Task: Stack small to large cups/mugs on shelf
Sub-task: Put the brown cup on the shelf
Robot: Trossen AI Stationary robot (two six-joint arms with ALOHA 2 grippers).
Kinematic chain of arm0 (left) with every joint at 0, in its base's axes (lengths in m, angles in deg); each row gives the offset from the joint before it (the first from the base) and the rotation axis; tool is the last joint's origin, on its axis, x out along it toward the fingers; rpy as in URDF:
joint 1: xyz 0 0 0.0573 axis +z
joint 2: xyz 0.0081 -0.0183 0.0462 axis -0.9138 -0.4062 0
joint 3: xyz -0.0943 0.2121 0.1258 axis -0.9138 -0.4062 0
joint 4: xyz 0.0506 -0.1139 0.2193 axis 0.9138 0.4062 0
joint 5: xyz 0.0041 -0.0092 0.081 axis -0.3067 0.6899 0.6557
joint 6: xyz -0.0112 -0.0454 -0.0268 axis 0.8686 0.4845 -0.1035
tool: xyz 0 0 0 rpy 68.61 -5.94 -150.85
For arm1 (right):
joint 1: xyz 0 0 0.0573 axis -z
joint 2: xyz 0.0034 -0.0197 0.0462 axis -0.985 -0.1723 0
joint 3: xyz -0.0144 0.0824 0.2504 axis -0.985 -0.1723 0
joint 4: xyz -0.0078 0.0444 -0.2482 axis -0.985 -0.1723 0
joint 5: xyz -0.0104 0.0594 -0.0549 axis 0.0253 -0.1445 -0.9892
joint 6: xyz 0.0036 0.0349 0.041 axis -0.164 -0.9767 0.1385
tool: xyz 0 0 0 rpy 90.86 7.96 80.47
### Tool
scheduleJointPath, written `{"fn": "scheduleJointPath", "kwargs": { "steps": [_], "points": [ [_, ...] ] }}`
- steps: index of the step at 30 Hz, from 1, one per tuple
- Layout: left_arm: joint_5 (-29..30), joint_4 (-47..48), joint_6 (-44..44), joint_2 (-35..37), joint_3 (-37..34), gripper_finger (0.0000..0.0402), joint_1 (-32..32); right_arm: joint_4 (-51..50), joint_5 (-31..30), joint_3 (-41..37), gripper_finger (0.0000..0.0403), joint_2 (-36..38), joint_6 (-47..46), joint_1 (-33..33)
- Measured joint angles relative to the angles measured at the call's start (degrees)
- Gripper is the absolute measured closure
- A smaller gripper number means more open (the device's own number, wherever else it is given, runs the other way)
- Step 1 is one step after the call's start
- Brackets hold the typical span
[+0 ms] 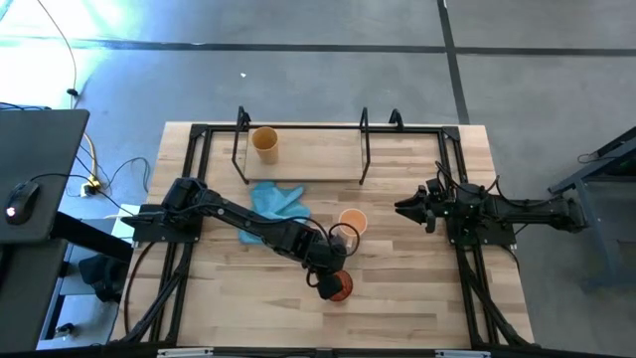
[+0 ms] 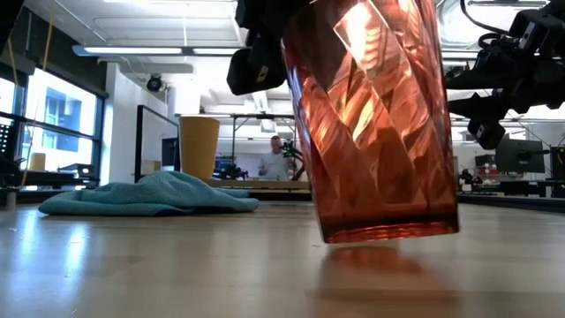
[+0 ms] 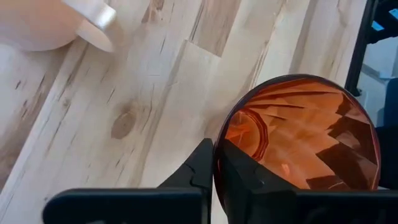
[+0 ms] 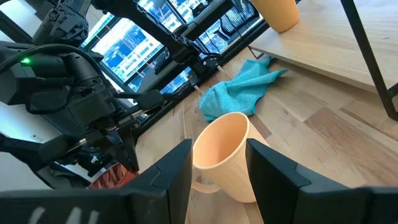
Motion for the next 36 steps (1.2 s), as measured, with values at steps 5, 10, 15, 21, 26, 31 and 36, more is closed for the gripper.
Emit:
{"fn": "scheduleJointPath", "kwargs": {
  "steps": [5,10,15,21,26,31,36],
  "points": [
    [0.81,7.06,-1.95,0.0,2.74,0.0398,0.27,0.0,0.0,-0.01,0.0263,0.0,0.0,-0.01],
    [1.96,15.39,-4.65,0.0,7.19,0.0399,1.76,0.0,0.0,-0.01,0.0263,0.0,-0.01,-0.01],
    [3.58,22.18,-8.67,0.07,12.59,0.04,4.37,0.0,0.0,0.0,0.0263,0.0,-1.08,-0.01],
    [5.02,29.97,-14.73,0.07,18.73,0.0401,8.88,0.0,0.1,-0.01,0.0263,0.0,-1.52,0.0],
    [5.71,34.19,-20.19,0.13,22.26,0.0401,13.41,0.0,0.18,-0.02,0.0263,0.0,-1.53,-0.01],
    [6.52,37.45,-25.22,0.13,24.27,0.0401,18.34,0.0,0.22,0.0,0.0263,0.0,-1.53,-0.01],
    [6.53,37.28,-29.46,0.52,24.5,0.0401,23.27,0.0,0.22,0.0,0.0263,0.0,-1.53,-0.01]
  ]
}}
